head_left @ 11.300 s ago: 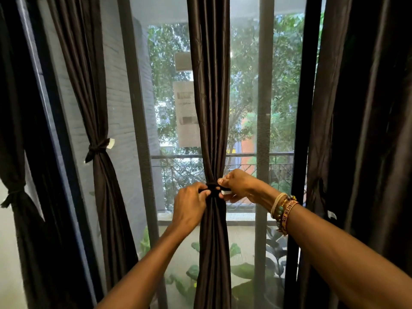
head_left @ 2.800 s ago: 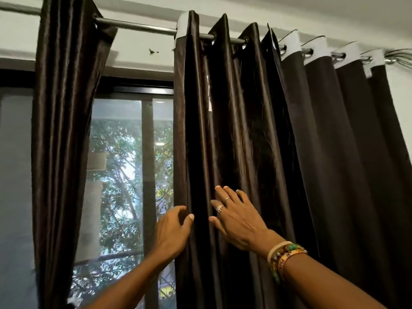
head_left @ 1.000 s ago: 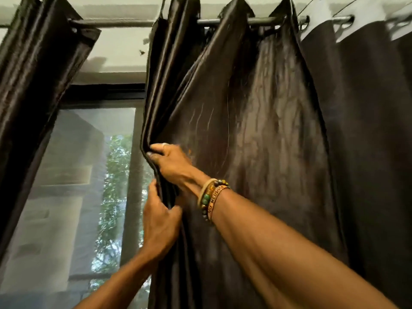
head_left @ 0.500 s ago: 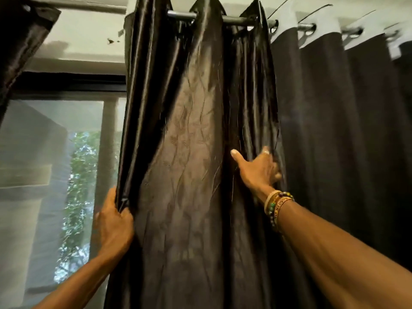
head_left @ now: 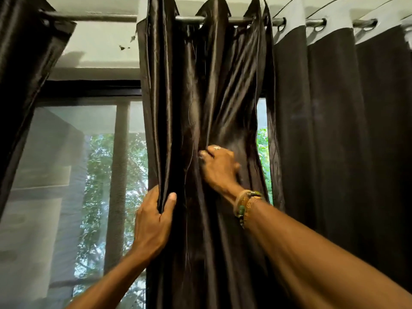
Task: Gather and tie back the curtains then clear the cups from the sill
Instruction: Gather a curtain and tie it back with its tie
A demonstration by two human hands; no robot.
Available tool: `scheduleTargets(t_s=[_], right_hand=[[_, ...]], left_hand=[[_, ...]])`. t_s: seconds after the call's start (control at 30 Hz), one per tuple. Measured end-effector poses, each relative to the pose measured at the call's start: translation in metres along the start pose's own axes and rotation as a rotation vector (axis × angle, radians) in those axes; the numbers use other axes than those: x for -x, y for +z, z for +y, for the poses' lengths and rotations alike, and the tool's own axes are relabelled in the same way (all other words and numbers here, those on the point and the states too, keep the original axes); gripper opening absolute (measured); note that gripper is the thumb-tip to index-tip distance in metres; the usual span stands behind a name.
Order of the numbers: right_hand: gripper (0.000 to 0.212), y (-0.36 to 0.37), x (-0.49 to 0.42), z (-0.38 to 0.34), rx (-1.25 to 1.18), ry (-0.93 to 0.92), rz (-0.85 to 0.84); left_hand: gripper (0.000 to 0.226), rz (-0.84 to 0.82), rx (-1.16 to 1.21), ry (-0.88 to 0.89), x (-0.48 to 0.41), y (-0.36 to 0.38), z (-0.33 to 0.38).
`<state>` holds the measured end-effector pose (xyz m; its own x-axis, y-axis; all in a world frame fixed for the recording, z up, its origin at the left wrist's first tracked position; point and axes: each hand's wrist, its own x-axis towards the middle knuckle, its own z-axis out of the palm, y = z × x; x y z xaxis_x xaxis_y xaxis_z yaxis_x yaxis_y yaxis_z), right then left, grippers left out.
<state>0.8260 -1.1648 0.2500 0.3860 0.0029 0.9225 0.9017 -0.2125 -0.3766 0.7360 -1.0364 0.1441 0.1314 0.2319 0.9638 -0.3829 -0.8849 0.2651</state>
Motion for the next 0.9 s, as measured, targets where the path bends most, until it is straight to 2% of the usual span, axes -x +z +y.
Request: scheduleTargets(t_s=[0.07, 0.13, 0.17, 0.2, 0.27, 0.3, 0.33, 0.37, 0.4, 0.43, 0.47, 0.5, 0.57, 0.6, 0.67, 0.83, 0.9], right_hand=[[0.036, 0.025, 0.000, -0.037, -0.108, -0.129, -0.106], [0.026, 0.038, 0.003, -0.072, -0.203, -0.200, -0.210], [0.026, 0.039, 0.003, -0.085, -0.231, -0.219, -0.249], [0.030, 0.039, 0.003, -0.094, -0.247, -0.248, -0.284], [0.041, 0.029, 0.007, -0.100, -0.255, -0.267, -0.306], [0.042, 0.021, 0.011, -0.098, -0.260, -0.282, -0.244], [0.039, 0.017, 0.012, -0.091, -0.237, -0.290, -0.099], [0.033, 0.013, 0.011, -0.080, -0.171, -0.292, 0.122], [0.035, 0.008, 0.009, -0.068, -0.041, -0.258, 0.336], [0.050, 0.000, 0.005, -0.054, 0.106, -0.193, 0.468], [0.066, -0.008, 0.000, -0.041, 0.211, -0.111, 0.509], [0.082, -0.015, -0.006, -0.028, 0.267, -0.035, 0.480], [0.102, -0.030, -0.011, -0.007, 0.279, 0.080, 0.322], [0.102, -0.033, -0.013, 0.001, 0.221, 0.123, 0.232], [0.079, -0.033, -0.016, 0.011, 0.049, 0.147, 0.088], [0.027, -0.005, -0.021, 0.006, -0.053, 0.174, 0.067], [0.017, 0.011, -0.016, -0.011, -0.023, 0.188, 0.014]], left_hand=[[0.034, -0.047, 0.029, -0.005, 0.000, 0.003, 0.005], [0.070, -0.024, 0.096, -0.098, -0.001, 0.008, 0.012], [0.077, 0.034, 0.125, -0.145, -0.002, 0.009, 0.014], [0.072, 0.084, 0.143, -0.168, -0.003, 0.009, 0.016], [0.040, 0.129, 0.143, -0.184, -0.005, 0.005, 0.015], [0.026, 0.135, 0.124, -0.185, -0.005, 0.003, 0.013], [0.022, 0.143, 0.107, -0.181, -0.004, 0.000, 0.011], [0.022, 0.150, 0.088, -0.178, -0.002, -0.002, 0.008], [0.021, 0.152, 0.074, -0.174, -0.001, -0.005, 0.008], [0.018, 0.148, 0.055, -0.181, 0.001, -0.007, 0.008], [0.016, 0.144, 0.027, -0.191, 0.002, -0.009, 0.008], [0.017, 0.143, -0.004, -0.194, 0.002, -0.011, 0.007], [0.036, 0.124, -0.017, -0.174, 0.002, -0.015, 0.011], [0.050, 0.098, -0.008, -0.158, 0.002, -0.016, 0.012], [0.068, 0.038, -0.009, -0.134, 0.003, -0.018, 0.016], [0.088, -0.047, 0.072, -0.085, -0.004, -0.011, 0.008], [0.088, -0.119, 0.091, -0.068, -0.005, -0.008, 0.006]])
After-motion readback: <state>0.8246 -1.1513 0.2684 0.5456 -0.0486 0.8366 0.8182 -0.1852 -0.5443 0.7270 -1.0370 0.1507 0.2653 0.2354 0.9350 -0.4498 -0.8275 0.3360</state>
